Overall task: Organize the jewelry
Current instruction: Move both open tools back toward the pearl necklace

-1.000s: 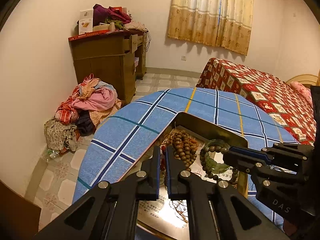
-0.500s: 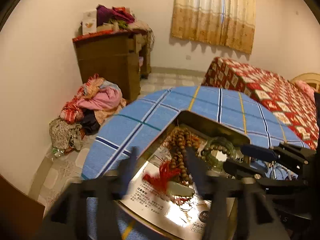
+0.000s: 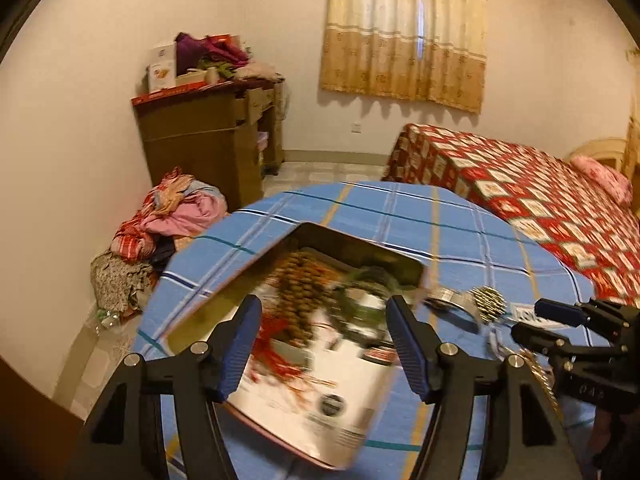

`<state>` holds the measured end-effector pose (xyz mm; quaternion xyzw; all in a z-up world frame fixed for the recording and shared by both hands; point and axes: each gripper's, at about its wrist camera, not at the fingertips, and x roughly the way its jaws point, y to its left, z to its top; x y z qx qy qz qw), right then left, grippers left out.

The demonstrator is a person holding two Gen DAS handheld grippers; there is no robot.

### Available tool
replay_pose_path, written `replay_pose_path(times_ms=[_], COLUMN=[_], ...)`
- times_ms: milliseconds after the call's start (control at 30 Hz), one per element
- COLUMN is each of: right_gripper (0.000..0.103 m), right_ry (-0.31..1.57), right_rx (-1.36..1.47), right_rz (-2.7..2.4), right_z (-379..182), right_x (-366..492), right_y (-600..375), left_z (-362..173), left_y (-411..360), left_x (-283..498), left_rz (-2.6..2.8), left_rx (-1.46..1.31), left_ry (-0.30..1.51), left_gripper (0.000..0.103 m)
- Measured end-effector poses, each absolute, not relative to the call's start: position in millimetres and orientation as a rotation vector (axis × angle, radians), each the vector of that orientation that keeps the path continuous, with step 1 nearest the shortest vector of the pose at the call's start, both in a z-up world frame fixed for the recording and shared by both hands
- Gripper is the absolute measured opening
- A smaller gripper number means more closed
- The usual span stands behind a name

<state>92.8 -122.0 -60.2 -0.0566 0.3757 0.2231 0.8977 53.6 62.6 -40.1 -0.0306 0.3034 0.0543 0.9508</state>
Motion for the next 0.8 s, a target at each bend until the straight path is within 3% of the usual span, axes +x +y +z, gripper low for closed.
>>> replay_pose_path(times_ms=[733,800], right_gripper=[0.054,0.054], right_ry=[0.820,0.819], right_rx=[-0.013,-0.009], right_rz=[0.330,0.327], right_z=[-87,-87], right_x=[75,74], right_y=[-201,-202], left_z=[-61,-66], left_y=[-27,-34], left_x=[67,74], left_rz=[-0.059,-0.091], left_rx=[0.032,0.017], left_ry=[0.715,0.743], left_gripper=[0.065,0.059])
